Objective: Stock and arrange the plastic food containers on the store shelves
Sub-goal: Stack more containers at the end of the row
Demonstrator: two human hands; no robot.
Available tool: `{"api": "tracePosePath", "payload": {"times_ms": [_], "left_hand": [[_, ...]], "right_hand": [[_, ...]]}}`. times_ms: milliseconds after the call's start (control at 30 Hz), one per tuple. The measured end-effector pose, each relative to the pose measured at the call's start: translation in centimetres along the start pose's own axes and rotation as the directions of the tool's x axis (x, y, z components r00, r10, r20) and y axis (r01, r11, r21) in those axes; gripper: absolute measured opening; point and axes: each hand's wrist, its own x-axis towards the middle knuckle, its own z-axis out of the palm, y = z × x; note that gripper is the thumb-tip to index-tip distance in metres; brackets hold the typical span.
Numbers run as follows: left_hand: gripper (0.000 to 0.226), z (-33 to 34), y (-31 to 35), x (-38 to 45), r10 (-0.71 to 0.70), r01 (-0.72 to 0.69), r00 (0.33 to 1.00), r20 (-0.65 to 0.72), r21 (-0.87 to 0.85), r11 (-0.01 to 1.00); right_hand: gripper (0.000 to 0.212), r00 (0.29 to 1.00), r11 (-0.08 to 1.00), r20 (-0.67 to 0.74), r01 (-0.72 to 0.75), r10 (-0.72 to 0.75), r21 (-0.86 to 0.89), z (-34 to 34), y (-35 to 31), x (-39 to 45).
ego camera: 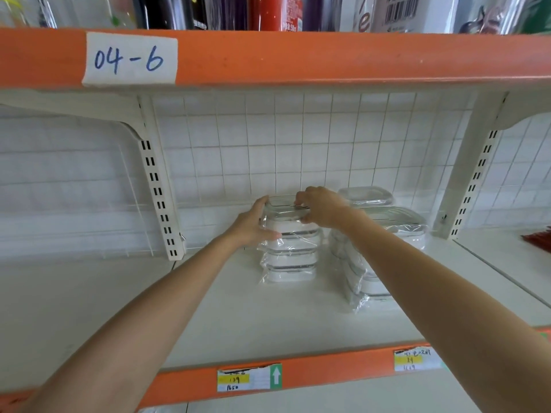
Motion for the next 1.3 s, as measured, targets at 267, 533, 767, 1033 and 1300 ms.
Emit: {"api": "tracePosePath", "payload": {"times_ms": [267,533,767,1033,1300], "left_hand": [[0.09,0.8,0.6,0.4,-0.041,0.039,0.998,-0.056,-0.045,0.998],[0.088,2.1,1.0,1.8,-0.077,0.067,0.992,-0.099,-0.1,0.993],[0.09,1.2,1.6,1.2,-0.107,0.127,0.991,-0.083,0.28,0.951],[0.073,0.6,2.1,-2.4,-0.116,0.152,0.988,-0.097,0.645,0.749],[0.045,-2.2,0.7,-8.5,-0.218,0.114,0.975,0.044,0.745,0.658]], "right_hand": [[0.037,0.998,0.998,0.01,-0.055,0.055,0.014,-0.1,0.0,0.7],[0.034,0.996,0.994,-0.041,-0.084,0.082,-0.065,0.8,0.7,1.6],[0.033,0.998,0.992,-0.063,-0.024,0.016,-0.124,0.5,1.1,1.0],[0.036,0.951,0.965,-0.214,0.186,-0.224,-0.186,0.3,-1.1,-1.3],[0.038,0.909,0.92,0.198,0.387,-0.368,-0.068,1.0,-4.4,-5.4]]}}
